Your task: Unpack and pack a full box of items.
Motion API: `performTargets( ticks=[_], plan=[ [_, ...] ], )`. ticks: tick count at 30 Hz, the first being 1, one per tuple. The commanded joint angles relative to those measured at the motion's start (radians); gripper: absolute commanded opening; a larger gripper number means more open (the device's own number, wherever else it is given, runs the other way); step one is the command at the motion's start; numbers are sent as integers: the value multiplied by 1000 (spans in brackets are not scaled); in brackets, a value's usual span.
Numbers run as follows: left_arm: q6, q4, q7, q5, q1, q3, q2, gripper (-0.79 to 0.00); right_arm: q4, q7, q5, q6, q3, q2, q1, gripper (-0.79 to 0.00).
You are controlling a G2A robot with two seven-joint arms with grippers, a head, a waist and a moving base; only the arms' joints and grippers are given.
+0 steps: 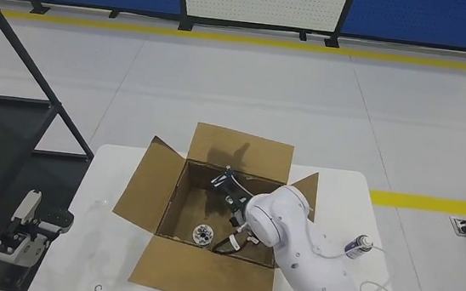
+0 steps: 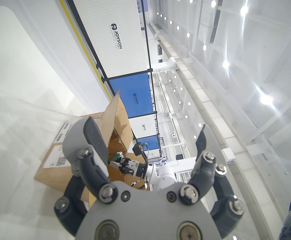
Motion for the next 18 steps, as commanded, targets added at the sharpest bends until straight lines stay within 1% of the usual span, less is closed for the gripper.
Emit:
performTargets(
  ticks=[1,7,18],
  plan=[
    [0,0,0,0,0,0,0,0,71,-14,25,-3,-26,-14,36,-785],
    [0,0,0,0,0,0,0,0,280,-50,89,-14,-110,-69,135,-785],
    [0,0,0,0,0,0,0,0,562,-100,155,4,-210,-163,230,-785]
  ],
)
